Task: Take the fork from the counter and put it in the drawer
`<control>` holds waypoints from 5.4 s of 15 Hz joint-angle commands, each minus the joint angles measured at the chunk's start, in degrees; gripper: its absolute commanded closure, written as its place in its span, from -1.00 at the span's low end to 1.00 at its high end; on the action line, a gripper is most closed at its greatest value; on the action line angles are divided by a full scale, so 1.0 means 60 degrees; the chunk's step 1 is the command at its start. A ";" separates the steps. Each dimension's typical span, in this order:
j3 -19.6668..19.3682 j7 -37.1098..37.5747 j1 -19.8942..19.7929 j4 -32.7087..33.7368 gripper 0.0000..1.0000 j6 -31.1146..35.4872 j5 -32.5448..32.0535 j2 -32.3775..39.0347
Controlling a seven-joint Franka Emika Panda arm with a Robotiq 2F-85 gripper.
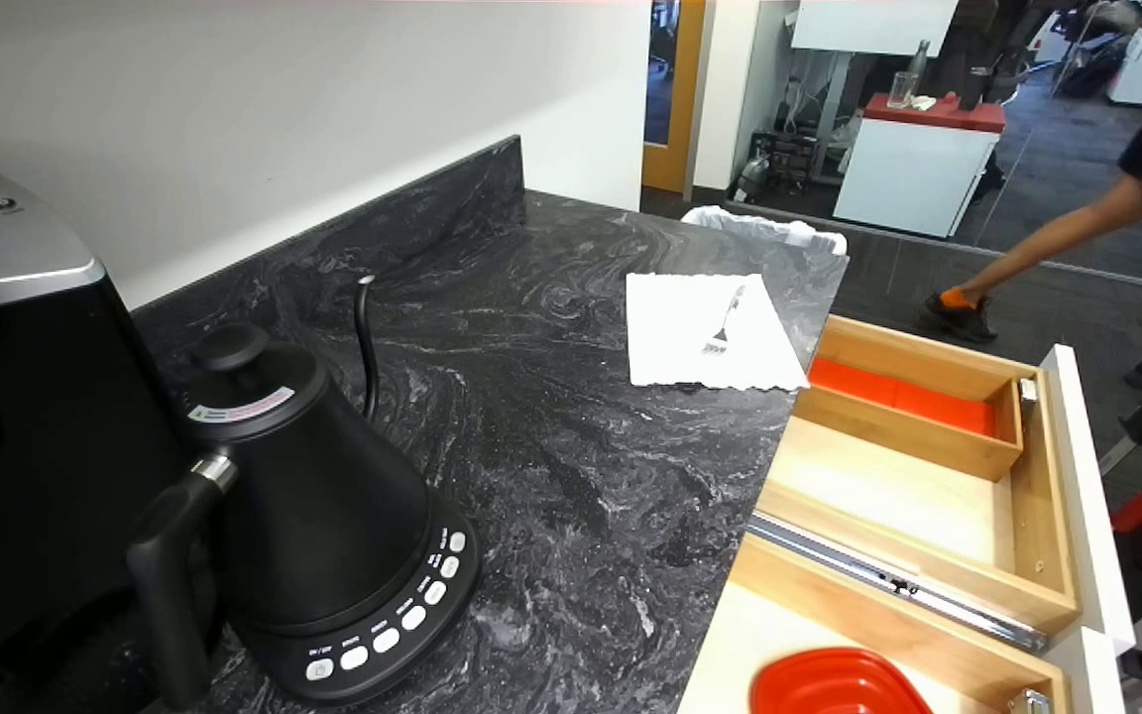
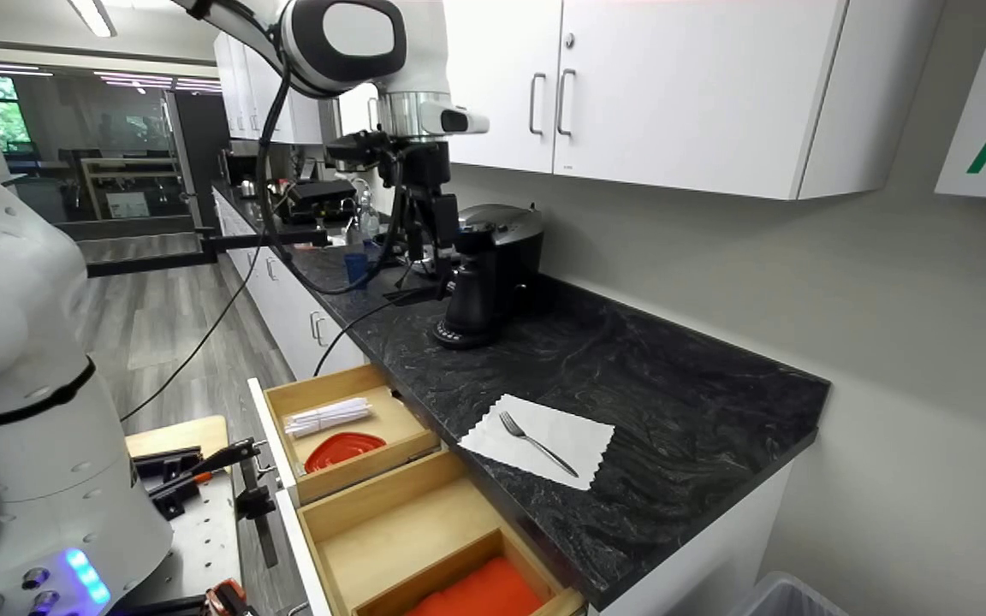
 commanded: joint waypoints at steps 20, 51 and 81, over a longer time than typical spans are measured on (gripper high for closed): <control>-0.3833 -1.1141 -0.0388 0.1969 -1.00 -0.6427 -0.0492 -0.2553; -0.1855 -1.8081 0.0688 0.0864 -1.00 -0.2098 0.1750 0.2602; -0.1083 -1.5978 0.0658 0.2278 -1.00 0.7300 0.0032 0.8174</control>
